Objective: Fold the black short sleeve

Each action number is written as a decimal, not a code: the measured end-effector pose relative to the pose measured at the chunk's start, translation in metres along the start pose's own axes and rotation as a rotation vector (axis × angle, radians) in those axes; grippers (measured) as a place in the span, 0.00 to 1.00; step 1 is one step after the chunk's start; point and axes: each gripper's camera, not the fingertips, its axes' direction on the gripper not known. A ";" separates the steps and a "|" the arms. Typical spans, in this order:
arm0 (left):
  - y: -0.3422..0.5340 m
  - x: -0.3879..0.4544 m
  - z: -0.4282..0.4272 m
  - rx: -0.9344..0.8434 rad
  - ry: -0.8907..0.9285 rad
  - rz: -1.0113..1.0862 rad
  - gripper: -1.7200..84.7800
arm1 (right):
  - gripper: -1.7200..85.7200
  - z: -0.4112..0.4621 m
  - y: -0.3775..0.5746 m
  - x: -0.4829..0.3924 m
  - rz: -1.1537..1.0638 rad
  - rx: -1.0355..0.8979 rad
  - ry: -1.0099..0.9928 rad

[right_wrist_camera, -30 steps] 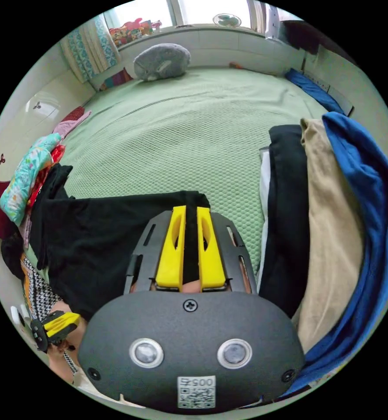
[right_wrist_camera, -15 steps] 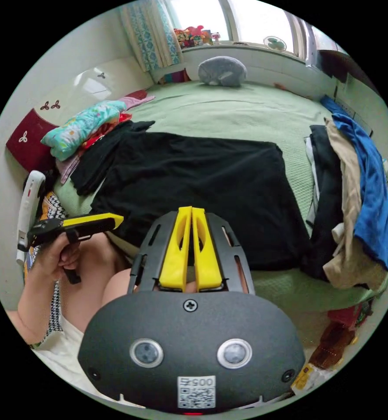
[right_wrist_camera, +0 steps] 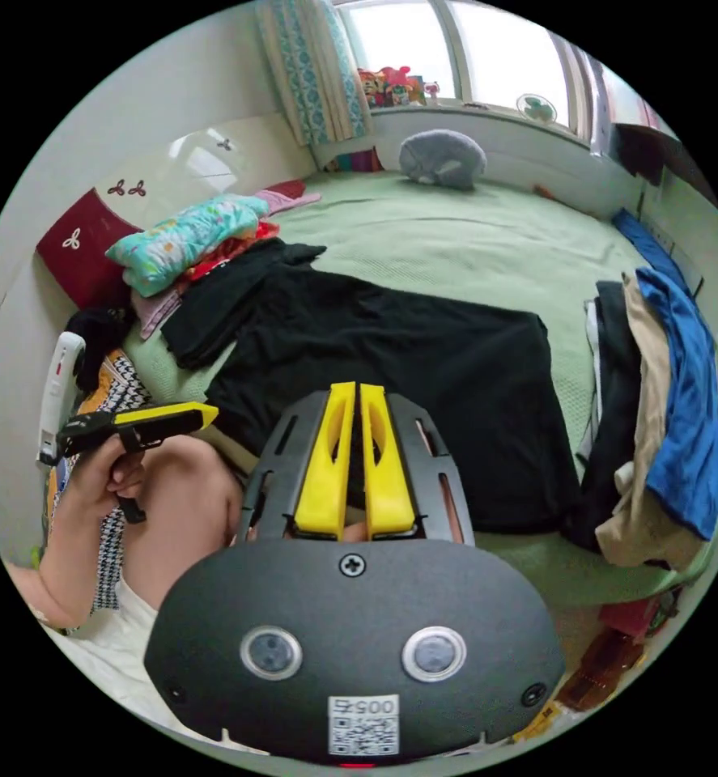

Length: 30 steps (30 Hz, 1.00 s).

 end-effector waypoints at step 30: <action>-0.022 -0.013 0.043 -0.082 0.008 -0.206 0.01 | 0.07 0.132 -0.155 -0.095 -0.026 -0.209 0.032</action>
